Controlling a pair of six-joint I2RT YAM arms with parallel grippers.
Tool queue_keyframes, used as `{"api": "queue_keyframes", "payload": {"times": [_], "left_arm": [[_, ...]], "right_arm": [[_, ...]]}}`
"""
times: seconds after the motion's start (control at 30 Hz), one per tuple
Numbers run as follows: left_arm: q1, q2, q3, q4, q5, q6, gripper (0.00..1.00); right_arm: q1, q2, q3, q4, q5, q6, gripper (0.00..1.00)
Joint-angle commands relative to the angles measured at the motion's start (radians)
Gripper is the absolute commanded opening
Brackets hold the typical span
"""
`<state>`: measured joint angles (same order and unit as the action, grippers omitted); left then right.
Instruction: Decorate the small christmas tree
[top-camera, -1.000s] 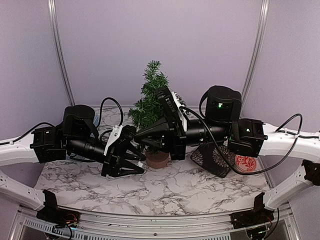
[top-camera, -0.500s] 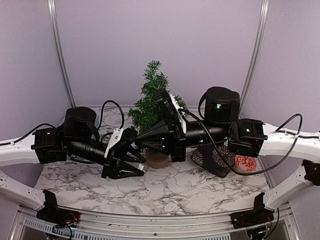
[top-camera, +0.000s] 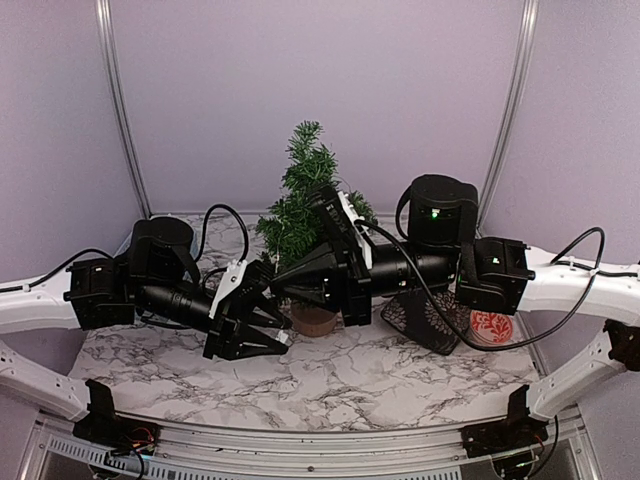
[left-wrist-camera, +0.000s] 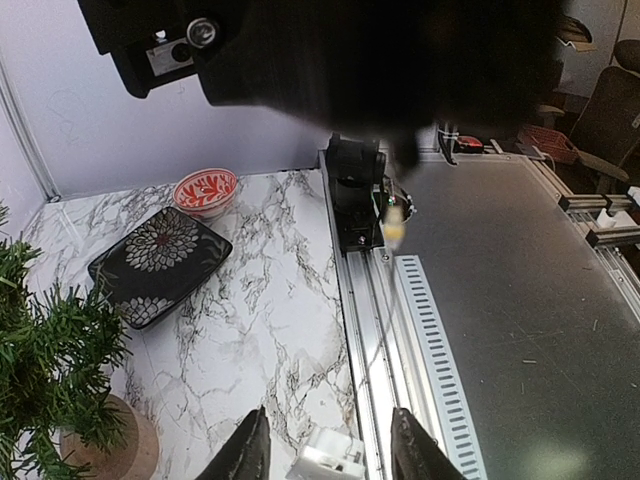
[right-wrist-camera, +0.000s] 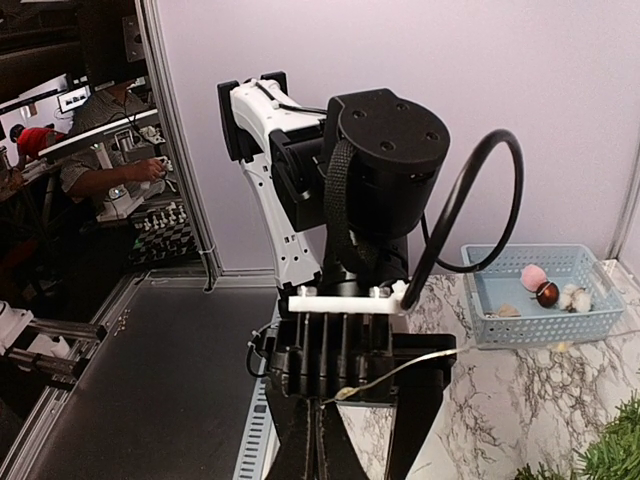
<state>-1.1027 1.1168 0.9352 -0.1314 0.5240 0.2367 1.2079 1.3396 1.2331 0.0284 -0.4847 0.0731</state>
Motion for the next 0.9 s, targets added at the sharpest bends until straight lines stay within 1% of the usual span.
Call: {"api": "queue_keyframes", "payload": {"times": [0.0, 0.17, 0.33, 0.47, 0.6, 0.73, 0.87], "left_arm": [[-0.009, -0.015, -0.036, -0.036, 0.006, 0.012, 0.42], [-0.009, -0.019, -0.042, -0.036, 0.009, 0.013, 0.37], [-0.009, -0.012, -0.041, -0.036, 0.009, 0.020, 0.36], [-0.009, -0.009, -0.041, -0.036, 0.015, 0.028, 0.27], [-0.009, -0.006, -0.038, -0.035, 0.018, 0.032, 0.12], [-0.009, -0.008, -0.034, -0.036, 0.014, 0.034, 0.00], [-0.009, -0.012, -0.031, -0.035, 0.006, 0.028, 0.00]], "right_arm": [[0.005, -0.034, 0.039, 0.061, 0.017, -0.013, 0.00], [0.005, -0.037, 0.037, 0.059, 0.015, -0.013, 0.00], [0.006, -0.037, 0.040, 0.060, 0.015, -0.014, 0.00], [0.005, -0.041, 0.042, 0.058, 0.016, -0.015, 0.00], [0.005, -0.045, 0.040, 0.056, 0.018, -0.015, 0.00], [0.005, -0.054, 0.029, 0.057, 0.030, -0.013, 0.00], [0.005, -0.064, 0.018, 0.059, 0.044, -0.013, 0.00]]}}
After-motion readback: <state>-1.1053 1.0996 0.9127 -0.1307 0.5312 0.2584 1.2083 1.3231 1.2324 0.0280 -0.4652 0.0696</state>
